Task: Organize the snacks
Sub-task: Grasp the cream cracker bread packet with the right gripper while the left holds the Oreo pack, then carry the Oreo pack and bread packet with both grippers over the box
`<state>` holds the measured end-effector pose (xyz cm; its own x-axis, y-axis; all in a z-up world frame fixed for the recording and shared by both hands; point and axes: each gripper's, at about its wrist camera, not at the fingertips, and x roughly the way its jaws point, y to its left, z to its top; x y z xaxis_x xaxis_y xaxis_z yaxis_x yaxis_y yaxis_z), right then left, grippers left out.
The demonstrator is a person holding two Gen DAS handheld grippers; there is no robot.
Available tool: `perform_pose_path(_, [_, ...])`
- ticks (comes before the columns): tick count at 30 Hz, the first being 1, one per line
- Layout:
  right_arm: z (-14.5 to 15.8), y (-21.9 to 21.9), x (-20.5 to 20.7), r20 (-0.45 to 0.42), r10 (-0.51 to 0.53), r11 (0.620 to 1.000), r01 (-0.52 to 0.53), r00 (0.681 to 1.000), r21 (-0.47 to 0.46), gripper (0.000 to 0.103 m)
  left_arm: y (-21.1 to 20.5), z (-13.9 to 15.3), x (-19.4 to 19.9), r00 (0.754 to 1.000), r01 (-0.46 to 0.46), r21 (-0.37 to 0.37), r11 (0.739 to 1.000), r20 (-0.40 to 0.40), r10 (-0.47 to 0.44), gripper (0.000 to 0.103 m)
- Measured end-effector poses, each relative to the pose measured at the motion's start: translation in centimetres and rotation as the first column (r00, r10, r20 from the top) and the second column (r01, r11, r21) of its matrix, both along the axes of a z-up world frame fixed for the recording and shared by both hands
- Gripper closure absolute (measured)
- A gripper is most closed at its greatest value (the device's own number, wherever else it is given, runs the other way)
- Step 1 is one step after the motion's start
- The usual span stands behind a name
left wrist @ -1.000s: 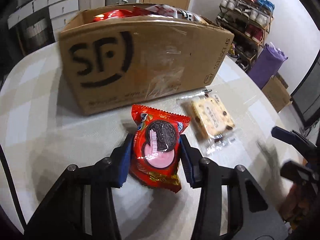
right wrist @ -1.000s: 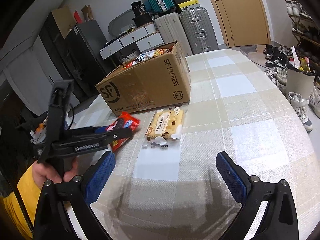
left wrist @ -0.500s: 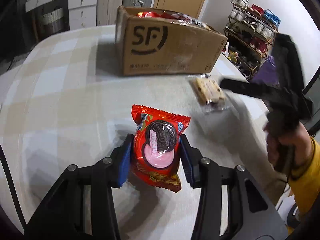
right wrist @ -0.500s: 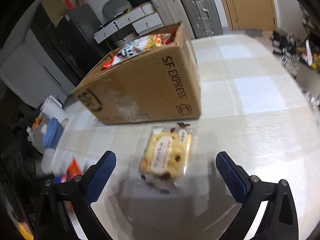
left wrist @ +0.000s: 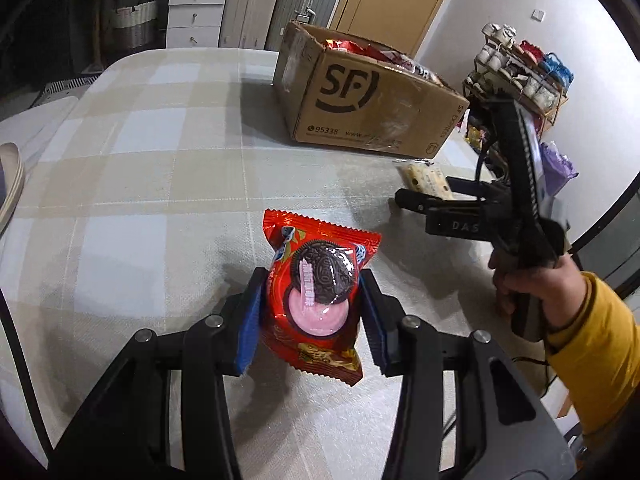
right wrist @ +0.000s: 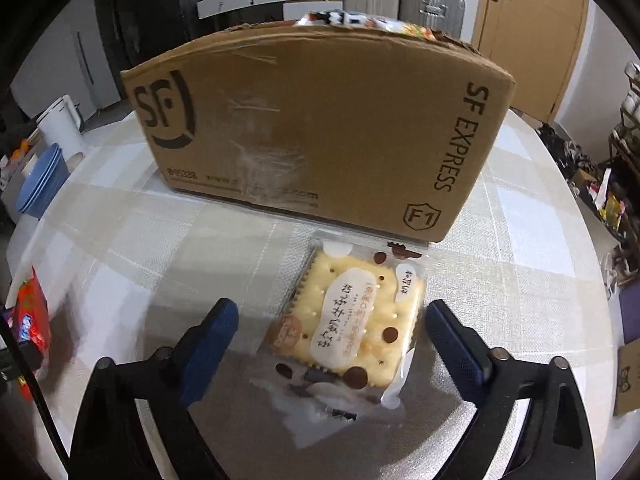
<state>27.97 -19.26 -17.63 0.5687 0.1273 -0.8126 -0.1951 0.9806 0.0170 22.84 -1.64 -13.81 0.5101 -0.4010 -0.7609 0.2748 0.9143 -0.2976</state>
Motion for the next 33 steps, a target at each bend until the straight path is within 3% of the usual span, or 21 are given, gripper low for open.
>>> perform_pose_path(3, [0.4, 0.2, -0.5, 0.013, 0.038, 0.999, -0.038, 0.999, 0.012, 0.038, 1.1, 0.4, -2.3, 1.000, 0.011, -0.021, 1.000, 0.006, -0.011, 0.062])
perform_pose_path(5, [0.7, 0.0, -0.8, 0.020, 0.045, 0.998, -0.046, 0.999, 0.033, 0.042, 1.2, 0.9, -3.1, 1.000, 0.017, -0.026, 1.000, 0.015, -0.017, 0.062])
perform_pose_path(15, [1.4, -2.4, -4.6, 0.014, 0.029, 0.972, -0.032, 0.999, 0.233, 0.043, 2.0, 2.2, -6.4, 0.999, 0.016, -0.022, 1.000, 0.041, -0.015, 0.062])
perform_pose_path(28, [7.9, -3.4, -16.0, 0.171, 0.068, 0.891, -0.137, 0.983, 0.433, 0.043, 1.8, 3.3, -9.7, 0.999, 0.002, -0.007, 1.000, 0.045, -0.002, 0.062])
perform_pose_path(33, [8.7, -2.7, -19.9, 0.208, 0.063, 0.859, -0.159, 0.976, 0.487, 0.043, 1.5, 4.0, -11.2, 0.998, 0.014, -0.022, 1.000, 0.056, -0.013, 0.062])
